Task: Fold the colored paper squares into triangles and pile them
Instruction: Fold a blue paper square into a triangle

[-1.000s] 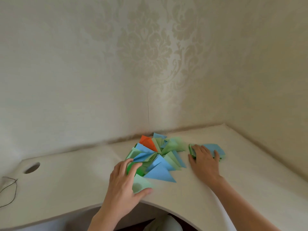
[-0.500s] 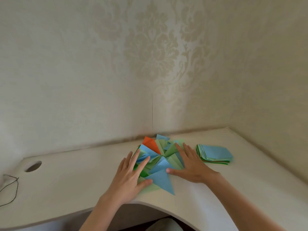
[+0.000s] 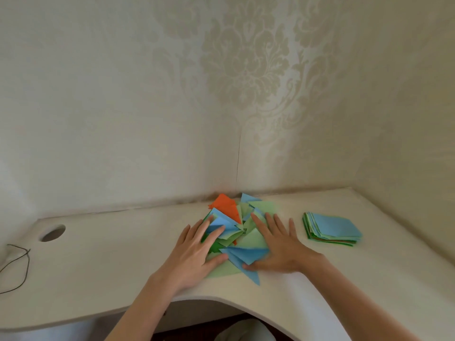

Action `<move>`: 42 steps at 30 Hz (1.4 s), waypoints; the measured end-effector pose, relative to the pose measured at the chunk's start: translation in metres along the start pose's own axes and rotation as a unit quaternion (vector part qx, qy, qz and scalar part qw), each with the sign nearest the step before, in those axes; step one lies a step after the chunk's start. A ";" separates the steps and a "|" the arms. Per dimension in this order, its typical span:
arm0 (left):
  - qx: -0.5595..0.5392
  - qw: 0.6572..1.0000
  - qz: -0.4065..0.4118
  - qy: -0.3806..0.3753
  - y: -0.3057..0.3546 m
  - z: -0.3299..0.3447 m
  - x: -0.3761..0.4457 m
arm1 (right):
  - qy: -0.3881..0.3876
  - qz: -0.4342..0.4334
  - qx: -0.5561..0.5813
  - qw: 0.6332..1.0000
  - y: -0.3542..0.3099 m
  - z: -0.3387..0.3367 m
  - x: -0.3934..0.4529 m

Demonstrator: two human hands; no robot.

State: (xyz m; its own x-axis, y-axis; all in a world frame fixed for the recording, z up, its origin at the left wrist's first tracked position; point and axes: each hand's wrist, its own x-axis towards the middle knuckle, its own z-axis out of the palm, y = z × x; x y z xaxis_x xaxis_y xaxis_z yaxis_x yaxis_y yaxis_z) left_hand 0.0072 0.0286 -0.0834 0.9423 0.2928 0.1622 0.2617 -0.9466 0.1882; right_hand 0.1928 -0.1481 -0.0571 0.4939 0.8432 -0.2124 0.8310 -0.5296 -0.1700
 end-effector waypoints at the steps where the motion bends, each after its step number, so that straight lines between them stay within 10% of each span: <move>1: 0.002 1.000 -0.002 -0.003 -0.003 -0.002 -0.002 | -0.001 -0.006 -0.004 1.000 -0.005 0.000 0.003; 12: 0.055 0.998 -0.029 0.017 -0.040 -0.024 -0.028 | 0.033 -0.062 0.036 0.997 -0.057 0.001 0.029; 26: 0.029 0.987 0.130 0.093 0.021 -0.033 0.002 | 0.205 -0.098 0.042 0.973 0.014 -0.017 -0.014; 31: 0.004 0.978 0.160 0.133 0.060 -0.028 0.033 | 0.378 0.046 0.081 0.921 0.059 -0.017 -0.031; 42: -0.045 0.983 0.172 0.048 0.135 0.024 0.098 | 0.287 0.158 0.057 0.943 0.112 0.009 -0.061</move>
State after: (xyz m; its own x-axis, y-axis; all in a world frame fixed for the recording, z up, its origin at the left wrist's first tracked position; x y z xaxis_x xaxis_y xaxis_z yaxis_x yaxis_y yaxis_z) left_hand 0.1399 -0.0740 -0.0657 0.9466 -0.0272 0.3213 -0.0926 -0.9774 0.1903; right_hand 0.2533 -0.2601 -0.0720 0.7962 0.5359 0.2810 0.6030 -0.7409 -0.2957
